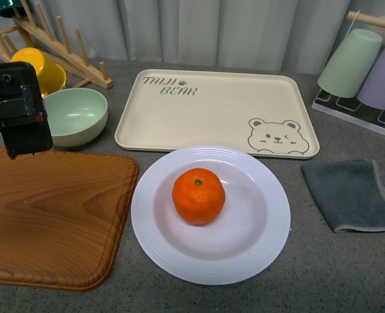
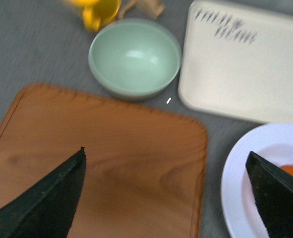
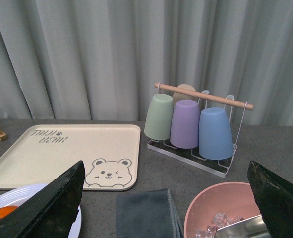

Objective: Place orange and plate with both arms

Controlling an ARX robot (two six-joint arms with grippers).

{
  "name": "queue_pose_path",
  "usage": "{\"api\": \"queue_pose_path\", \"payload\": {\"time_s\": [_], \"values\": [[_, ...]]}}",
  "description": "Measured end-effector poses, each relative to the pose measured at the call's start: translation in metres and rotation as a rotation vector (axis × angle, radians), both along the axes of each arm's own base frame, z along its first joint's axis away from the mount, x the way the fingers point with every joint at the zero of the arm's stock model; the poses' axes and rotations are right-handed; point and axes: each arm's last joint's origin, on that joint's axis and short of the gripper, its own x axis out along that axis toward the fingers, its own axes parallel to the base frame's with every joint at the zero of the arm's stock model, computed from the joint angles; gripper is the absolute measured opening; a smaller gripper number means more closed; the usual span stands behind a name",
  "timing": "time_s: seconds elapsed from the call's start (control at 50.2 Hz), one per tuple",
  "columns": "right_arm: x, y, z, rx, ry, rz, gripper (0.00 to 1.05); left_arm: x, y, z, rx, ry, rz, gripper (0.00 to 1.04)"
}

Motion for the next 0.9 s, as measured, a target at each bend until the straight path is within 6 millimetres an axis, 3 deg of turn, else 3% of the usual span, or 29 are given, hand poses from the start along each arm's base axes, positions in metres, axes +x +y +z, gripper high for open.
{"api": "queue_pose_path", "payload": {"time_s": [0.1,0.179,0.279,0.518,0.896], "values": [[0.000,0.000,0.000,0.000,0.000,0.001,0.96,-0.012,0.010,-0.005,0.038,-0.239,-0.072,0.77],[0.000,0.000,0.000,0.000,0.000,0.000,0.96,-0.025,0.022,0.010,0.064,-0.437,-0.067,0.61],[0.000,0.000,0.000,0.000,0.000,0.001,0.96,-0.035,0.030,0.018,0.078,-0.491,-0.064,0.46],[0.000,0.000,0.000,0.000,0.000,0.000,0.96,-0.059,0.045,0.013,0.104,-0.466,-0.072,0.07],[0.000,0.000,0.000,0.000,0.000,0.000,0.96,-0.087,0.065,0.016,0.110,-0.475,-0.071,0.04]]}}
